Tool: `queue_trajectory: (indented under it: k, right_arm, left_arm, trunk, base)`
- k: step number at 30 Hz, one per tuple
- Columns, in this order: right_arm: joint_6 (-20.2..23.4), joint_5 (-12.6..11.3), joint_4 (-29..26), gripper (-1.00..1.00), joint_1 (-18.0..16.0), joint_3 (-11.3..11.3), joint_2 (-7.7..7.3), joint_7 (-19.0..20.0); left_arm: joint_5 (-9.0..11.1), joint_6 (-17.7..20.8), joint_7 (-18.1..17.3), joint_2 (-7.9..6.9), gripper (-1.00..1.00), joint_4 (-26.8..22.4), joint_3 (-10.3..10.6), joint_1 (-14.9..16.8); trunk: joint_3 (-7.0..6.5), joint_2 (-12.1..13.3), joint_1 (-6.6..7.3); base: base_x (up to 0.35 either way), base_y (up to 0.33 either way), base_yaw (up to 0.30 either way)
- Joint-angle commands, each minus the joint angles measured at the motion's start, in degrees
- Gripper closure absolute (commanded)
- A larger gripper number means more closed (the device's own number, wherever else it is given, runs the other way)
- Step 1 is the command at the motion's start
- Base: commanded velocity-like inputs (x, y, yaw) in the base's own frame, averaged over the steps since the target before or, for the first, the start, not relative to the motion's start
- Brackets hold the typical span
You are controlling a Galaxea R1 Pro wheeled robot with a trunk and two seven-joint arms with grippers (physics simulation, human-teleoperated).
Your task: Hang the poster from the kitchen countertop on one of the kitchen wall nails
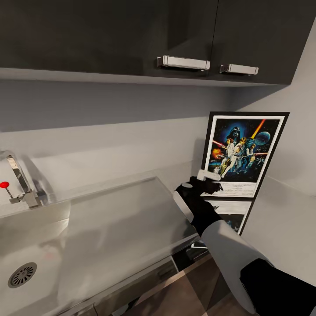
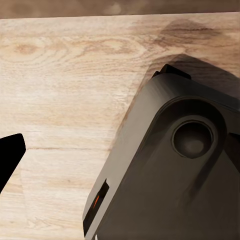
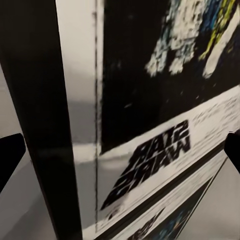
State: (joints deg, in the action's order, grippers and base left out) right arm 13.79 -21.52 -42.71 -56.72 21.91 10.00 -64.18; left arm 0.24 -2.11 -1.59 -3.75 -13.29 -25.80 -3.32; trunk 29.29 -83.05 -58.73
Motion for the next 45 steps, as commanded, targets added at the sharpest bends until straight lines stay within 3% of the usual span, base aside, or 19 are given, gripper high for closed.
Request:
queue_trajectory:
  k: [1,45]
  right_arm:
    - [0.34,-0.19,0.24,-1.0,-0.06,0.15,0.0,-0.34]
    - [-0.61,-0.19,1.53,-1.0,-0.06,0.18,0.0,-0.5]
  left_arm:
    - [0.02,-0.08,-0.17,0.01,-1.0,-0.07,-0.21,-0.02]
    - [0.02,-0.09,-0.17,0.05,-1.0,-0.07,-0.21,-0.02]
  trunk:
    - [0.05,-0.03,0.0]
    - [0.05,-0.03,0.0]
  base:
    - [0.0,0.0,0.0]
    - [0.0,0.001,0.0]
